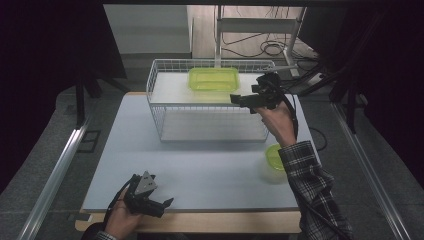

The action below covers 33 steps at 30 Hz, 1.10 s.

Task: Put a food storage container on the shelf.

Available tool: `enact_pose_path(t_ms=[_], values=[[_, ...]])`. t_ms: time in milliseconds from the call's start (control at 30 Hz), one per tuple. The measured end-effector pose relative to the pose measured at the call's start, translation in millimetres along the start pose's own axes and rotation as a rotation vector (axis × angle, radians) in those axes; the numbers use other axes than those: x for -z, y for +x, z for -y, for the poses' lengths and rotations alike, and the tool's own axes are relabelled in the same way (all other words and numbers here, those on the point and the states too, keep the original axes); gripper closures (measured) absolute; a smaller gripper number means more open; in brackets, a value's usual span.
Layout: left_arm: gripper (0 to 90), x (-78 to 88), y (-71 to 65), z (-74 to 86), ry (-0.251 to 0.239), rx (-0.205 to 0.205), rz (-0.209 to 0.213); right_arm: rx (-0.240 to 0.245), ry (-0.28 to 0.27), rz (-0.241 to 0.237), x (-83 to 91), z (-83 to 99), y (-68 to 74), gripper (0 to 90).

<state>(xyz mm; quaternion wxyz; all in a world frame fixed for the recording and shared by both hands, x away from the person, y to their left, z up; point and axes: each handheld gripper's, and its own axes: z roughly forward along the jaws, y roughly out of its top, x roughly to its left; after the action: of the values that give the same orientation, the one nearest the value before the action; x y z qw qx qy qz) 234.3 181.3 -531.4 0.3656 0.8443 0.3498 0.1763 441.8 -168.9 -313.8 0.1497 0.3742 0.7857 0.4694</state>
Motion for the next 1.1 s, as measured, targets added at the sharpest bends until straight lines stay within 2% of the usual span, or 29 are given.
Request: enact_pose_path(t_ms=[167, 367, 600, 833, 1000, 1100], values=[[1.0, 0.1, 0.7, 0.1, -0.008, 0.000, 0.002, 0.025, 0.007, 0.007, 4.0, 8.7, 2.2, 4.7], [0.7, 0.5, 0.7, 0.1, -0.021, 0.001, 0.016, 0.055, 0.013, -0.007, 11.1, 23.5, 5.2, 3.2], [0.5, 0.5, 0.5, 0.1, -0.022, 0.005, 0.012, 0.073, 0.029, -0.004, 16.9, 39.1, 6.7, 2.5], [0.6, 0.4, 0.6, 0.4, -0.017, 0.005, 0.007, 0.075, 0.029, -0.010, 23.8, 54.5, 8.4, 2.4], [0.6, 0.1, 0.7, 0.3, -0.014, 0.006, 0.004, 0.074, 0.041, -0.019, 28.5, 72.0, 11.5, 2.7], [0.6, 0.3, 0.8, 0.4, -0.015, 0.005, 0.003, 0.077, 0.042, -0.011, 30.2, 77.6, 13.2, 2.5]])
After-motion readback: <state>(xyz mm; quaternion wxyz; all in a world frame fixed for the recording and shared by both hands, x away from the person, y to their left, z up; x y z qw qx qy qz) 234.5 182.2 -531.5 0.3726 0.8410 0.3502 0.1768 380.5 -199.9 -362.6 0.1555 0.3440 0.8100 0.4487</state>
